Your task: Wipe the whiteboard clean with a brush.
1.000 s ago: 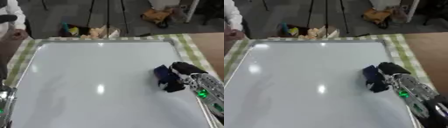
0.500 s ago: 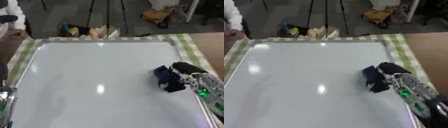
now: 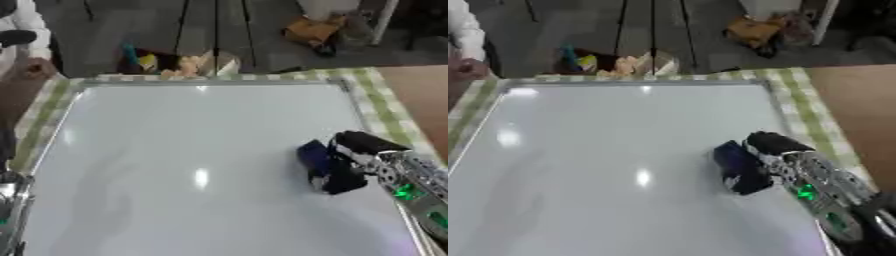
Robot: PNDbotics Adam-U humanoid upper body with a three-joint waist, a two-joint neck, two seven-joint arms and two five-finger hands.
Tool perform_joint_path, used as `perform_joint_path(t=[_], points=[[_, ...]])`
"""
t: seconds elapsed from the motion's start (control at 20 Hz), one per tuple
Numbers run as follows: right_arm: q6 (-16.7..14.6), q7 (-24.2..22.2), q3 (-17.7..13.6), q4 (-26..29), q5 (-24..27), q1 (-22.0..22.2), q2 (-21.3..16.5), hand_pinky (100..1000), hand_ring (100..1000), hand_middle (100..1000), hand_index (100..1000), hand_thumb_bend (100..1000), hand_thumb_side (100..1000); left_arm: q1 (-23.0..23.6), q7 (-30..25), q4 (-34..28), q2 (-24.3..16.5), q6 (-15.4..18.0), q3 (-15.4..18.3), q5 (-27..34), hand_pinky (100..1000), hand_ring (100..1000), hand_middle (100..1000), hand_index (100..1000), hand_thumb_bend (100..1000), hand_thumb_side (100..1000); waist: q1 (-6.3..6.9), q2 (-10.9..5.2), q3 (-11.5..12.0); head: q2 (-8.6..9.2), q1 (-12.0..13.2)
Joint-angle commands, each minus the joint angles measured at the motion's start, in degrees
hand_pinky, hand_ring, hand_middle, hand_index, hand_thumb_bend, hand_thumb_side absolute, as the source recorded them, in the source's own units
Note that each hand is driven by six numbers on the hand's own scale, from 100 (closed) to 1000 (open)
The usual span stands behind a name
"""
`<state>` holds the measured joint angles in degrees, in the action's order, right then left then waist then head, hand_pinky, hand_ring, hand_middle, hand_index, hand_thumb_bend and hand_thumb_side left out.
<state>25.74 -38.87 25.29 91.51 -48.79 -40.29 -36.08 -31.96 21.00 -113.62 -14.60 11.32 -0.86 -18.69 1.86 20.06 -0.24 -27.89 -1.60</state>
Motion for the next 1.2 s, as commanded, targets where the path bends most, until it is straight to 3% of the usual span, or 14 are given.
perform_joint_path(t=[0.05,0.45,1.2], points=[[-0.19,-1.39,1.07,1.42,1.16,0.18,-0.89,417,602,285,323,100,460,-0.94,-0.23,-0.97,-0.60,0.02,-0.25,0.12,668,800,779,736,124,1000,-0.17,-1.20,0.18,0.30,-0.04],[-0.60,-2.00,1.62,1.83,0.29,0.38,-0.81,419,604,300,326,100,466,-0.98,-0.43,-0.97,-0.57,-0.01,-0.27,0.11,668,800,780,736,124,1000,-0.23,-1.18,0.30,0.44,-0.14],[0.45,1.06,-0.84,-3.64,-1.76,0.30,-0.76,422,608,304,330,100,466,-0.88,-0.73,-0.97,-0.55,-0.11,-0.25,0.07,667,801,780,735,122,1000,-0.04,-1.20,0.00,0.81,-0.02]])
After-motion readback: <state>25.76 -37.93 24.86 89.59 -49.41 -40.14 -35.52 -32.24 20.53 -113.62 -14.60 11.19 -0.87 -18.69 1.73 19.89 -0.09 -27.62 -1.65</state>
